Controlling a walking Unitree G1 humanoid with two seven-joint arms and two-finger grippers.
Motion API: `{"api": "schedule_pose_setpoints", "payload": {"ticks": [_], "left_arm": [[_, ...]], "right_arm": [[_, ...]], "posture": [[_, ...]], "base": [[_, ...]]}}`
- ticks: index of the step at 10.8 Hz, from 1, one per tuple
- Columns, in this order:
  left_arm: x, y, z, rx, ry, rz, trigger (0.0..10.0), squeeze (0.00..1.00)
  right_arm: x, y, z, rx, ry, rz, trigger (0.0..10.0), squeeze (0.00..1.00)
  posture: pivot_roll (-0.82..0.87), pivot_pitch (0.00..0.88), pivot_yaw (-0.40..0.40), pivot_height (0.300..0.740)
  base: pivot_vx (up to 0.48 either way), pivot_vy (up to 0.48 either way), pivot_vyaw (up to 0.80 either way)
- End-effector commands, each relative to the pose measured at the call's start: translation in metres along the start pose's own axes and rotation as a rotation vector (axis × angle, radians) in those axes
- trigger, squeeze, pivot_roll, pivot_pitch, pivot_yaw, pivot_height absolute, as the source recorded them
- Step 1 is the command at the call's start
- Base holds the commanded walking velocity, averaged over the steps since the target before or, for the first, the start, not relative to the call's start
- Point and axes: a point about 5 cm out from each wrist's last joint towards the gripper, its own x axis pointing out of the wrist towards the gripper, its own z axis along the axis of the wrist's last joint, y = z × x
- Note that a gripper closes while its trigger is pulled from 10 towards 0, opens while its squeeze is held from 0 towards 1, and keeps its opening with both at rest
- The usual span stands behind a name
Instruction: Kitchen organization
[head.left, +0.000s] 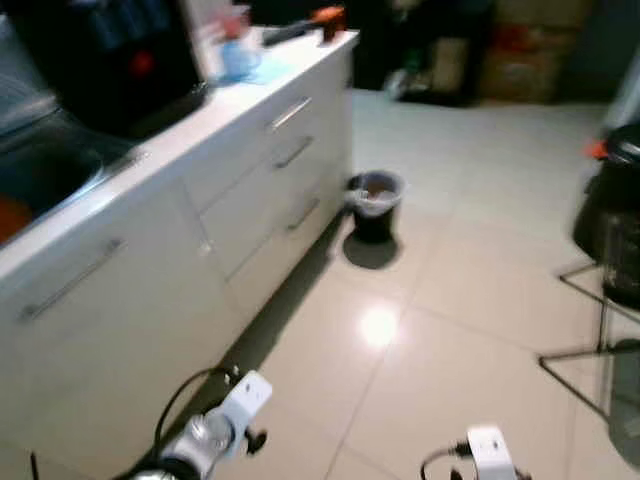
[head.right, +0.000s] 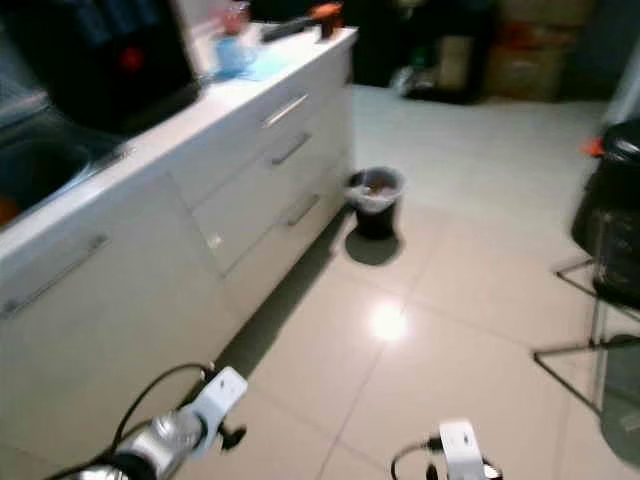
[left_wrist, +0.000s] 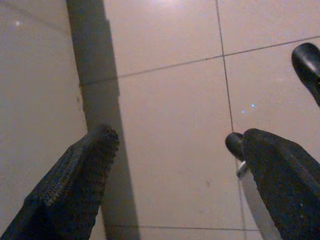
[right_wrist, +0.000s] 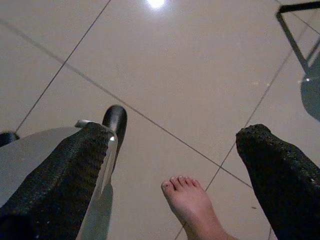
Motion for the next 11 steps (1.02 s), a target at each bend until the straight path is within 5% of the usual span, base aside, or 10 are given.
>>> {"api": "schedule_pose_setpoints", "payload": {"ticks": [1, 11], "left_arm": [[-0.0001, 0.0009, -0.0001, 0.017, 0.003, 0.000, 10.0, 0.00], [0.0002, -0.0047, -0.0068, 0.098, 0.023, 0.000, 10.0, 0.00]], "right_arm": [[-0.0010, 0.0039, -0.0075, -0.007, 0.035, 0.023, 10.0, 0.00], [-0.0011, 0.0066, -0.0087, -0.024, 0.042, 0.044, 10.0, 0.00]], "posture": [[-0.10, 0.000, 0.125, 0.740], [-0.10, 0.000, 0.132, 0.740]], "base": [[0.405, 0.000, 0.00], [0.463, 0.000, 0.00]]}}
